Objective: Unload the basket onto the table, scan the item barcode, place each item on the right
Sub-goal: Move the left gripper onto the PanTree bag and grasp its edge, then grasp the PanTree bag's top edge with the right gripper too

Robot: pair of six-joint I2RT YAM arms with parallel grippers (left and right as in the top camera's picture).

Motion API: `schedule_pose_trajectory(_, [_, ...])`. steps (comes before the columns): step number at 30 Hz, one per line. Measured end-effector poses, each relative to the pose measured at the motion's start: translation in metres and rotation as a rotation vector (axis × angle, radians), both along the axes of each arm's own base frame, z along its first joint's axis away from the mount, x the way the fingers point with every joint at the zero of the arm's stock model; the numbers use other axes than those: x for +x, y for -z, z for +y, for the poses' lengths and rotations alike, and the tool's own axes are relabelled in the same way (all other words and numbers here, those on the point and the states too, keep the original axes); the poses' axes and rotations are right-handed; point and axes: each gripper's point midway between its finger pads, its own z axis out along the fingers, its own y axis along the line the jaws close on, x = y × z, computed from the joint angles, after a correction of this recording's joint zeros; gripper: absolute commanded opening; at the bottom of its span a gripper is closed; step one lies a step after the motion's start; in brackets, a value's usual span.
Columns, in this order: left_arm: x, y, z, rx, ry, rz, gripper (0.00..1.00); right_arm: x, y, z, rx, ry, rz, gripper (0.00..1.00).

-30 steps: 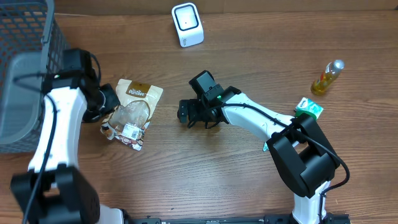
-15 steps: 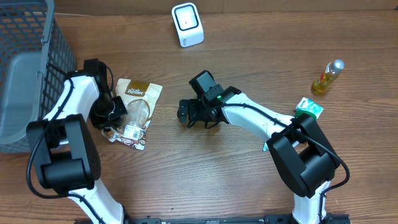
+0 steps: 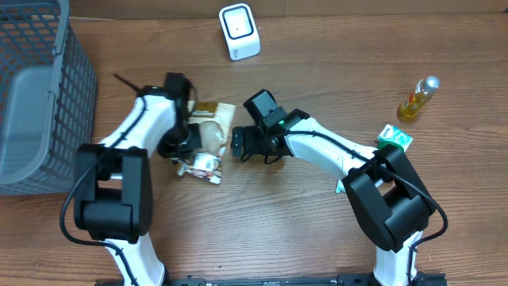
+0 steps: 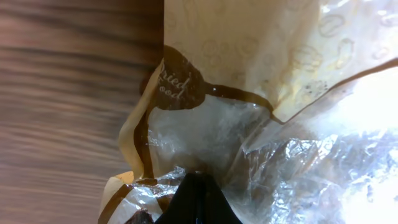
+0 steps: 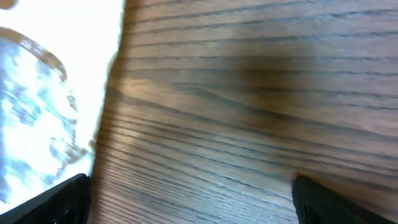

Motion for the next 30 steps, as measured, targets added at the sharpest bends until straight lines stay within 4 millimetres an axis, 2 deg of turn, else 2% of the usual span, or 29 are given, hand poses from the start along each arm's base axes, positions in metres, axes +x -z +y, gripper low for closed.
schedule_pose_trajectory(7, [-0.007,0.000,-0.035,0.000,0.104,-0.001,0.04,0.018,-0.001,-0.040,0.048,0.111,0.077,1.00])
schedule_pose_trajectory(10, [-0.009,0.000,-0.044,0.000,0.131,-0.001,0.04,0.021,-0.003,-0.047,0.092,0.126,0.110,1.00])
schedule_pose_trajectory(15, [-0.010,0.000,-0.047,-0.001,0.141,0.000,0.04,0.014,-0.007,-0.041,0.185,0.086,0.164,1.00])
schedule_pose_trajectory(21, [-0.011,0.000,-0.051,-0.022,0.177,0.005,0.05,0.016,-0.009,-0.027,0.279,0.038,0.134,1.00])
schedule_pose_trajectory(30, [-0.027,0.000,-0.085,-0.089,0.399,0.031,0.05,0.016,-0.010,-0.022,0.318,0.023,0.120,1.00])
